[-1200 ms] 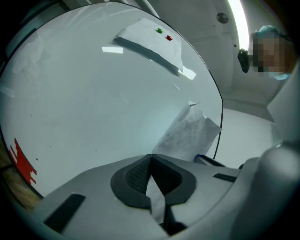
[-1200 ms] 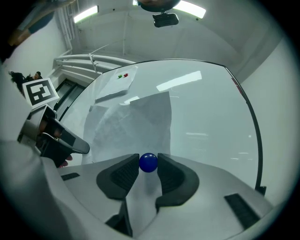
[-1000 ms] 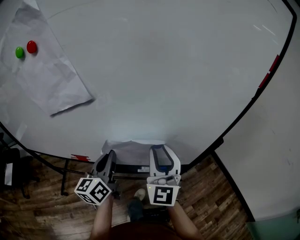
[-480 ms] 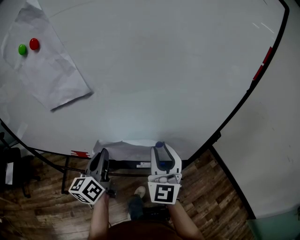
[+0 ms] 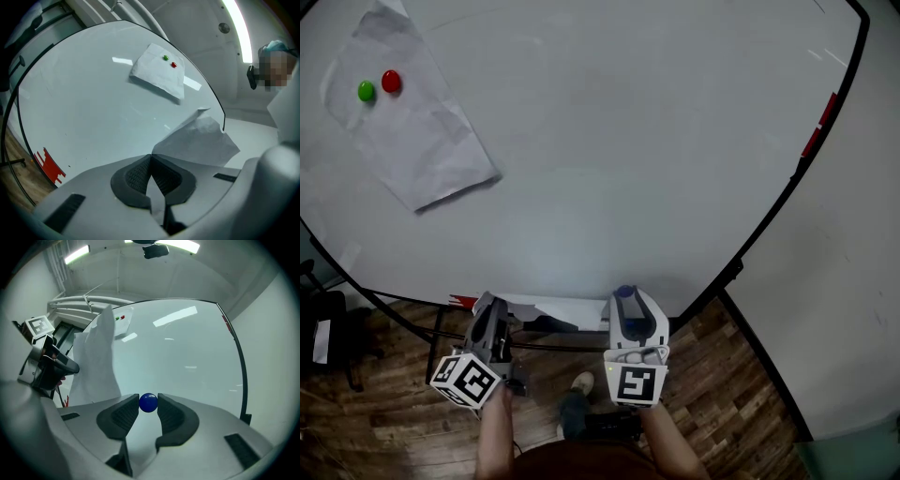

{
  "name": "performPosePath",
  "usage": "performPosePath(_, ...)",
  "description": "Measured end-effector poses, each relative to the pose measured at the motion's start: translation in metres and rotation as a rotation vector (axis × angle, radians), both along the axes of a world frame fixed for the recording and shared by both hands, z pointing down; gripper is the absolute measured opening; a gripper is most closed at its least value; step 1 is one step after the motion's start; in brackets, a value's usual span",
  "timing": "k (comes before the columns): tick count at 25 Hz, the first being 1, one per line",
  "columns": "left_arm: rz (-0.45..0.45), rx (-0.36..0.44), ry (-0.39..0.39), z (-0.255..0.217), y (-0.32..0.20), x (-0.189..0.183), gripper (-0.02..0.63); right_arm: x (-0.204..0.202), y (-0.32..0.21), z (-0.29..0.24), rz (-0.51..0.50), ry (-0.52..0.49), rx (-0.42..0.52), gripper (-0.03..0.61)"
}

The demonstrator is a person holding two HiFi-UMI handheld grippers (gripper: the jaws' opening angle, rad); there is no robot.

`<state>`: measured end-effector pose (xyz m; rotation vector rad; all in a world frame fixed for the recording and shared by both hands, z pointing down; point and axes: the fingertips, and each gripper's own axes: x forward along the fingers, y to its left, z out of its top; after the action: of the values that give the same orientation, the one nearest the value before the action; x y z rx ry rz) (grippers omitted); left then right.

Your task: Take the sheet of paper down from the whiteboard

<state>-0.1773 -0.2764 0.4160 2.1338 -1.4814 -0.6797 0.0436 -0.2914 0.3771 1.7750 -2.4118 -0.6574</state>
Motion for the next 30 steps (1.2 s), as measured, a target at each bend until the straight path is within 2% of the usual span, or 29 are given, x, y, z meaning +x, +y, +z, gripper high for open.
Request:
performPosePath(5, -0.03, 0.014, -0.007, -0.007, 0.011, -0.015, 0.023, 0.003, 0.006, 0.007, 0.016, -0.018, -0.054, 0.137)
performPosePath(12, -0.06, 0.016, -0.008, -0.006, 0.018, -0.026, 0.023, 0.001, 0.012, 0.009, -0.004, -0.033, -0.053, 0.137)
performPosePath(22, -0.053, 0.019, -0.003, -0.007, 0.015, -0.025, 0.023, 0.007, 0.011, 0.006, 0.01, -0.046, -0.03, 0.137)
performPosePath(30, -0.045, 0.023, 0.004, -0.006, 0.013, -0.024, 0.023, 0.008, 0.01, 0.01, 0.03, -0.014, -0.064, 0.137)
